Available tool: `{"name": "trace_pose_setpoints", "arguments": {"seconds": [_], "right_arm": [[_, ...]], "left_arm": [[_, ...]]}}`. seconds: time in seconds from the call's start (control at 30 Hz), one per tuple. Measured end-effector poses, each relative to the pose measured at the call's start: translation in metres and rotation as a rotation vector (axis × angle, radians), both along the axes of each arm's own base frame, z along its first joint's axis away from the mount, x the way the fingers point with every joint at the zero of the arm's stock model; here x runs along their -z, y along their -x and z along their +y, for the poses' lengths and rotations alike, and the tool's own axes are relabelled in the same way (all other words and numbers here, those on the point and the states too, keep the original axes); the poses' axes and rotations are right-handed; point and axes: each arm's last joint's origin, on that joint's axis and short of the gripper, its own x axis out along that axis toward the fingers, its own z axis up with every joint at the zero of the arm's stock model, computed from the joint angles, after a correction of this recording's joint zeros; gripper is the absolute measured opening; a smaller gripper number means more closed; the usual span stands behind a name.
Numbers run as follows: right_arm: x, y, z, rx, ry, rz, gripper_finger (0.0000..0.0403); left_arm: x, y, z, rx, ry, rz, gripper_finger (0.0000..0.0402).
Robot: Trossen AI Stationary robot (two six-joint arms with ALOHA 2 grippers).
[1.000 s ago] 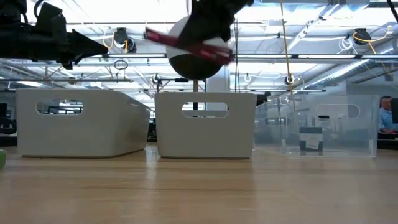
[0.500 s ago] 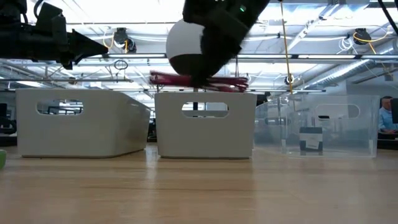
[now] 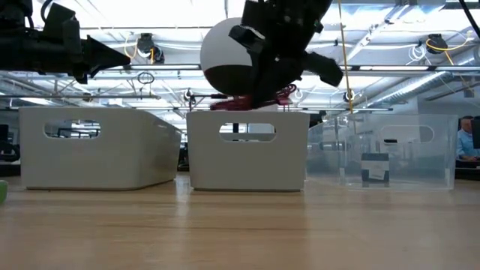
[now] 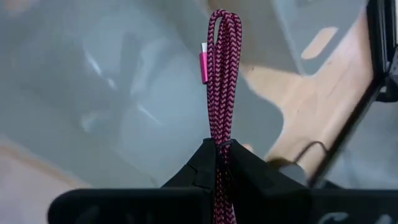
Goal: Pick and place items into bin
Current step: Put the pink charger cable into the right gray bin
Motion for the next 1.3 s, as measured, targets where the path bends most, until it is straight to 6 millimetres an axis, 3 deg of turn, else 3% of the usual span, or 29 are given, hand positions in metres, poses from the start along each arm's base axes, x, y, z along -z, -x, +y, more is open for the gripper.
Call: {"name": "trace_pose_setpoints", "arguments": {"seconds": [0.13,0.6,0.97,1.3], "right_arm": [[0.001,0.002,0.003,-0.065,0.114,0.046,0.0015],[0.021,-0.009,0.008,-0.295,0.191,0.12,0.0015],[0.049,-0.019,0.004,-0.311,0.165,0.178,0.0015],[0.042,-0.027,0.002,-0.213,0.109,0.051,0.0022]], "left_arm": [[0.001,0.0,0.0,-0.005,-0.022,0.026,0.0031],[0.002,0.0,0.0,-0.013,-0.062,0.053,0.0031],[0.002,0.0,0.0,-0.015,-0.066,0.056,0.0031],[0.002,0.0,0.0,-0.014,-0.065,0.054,0.0031]]}}
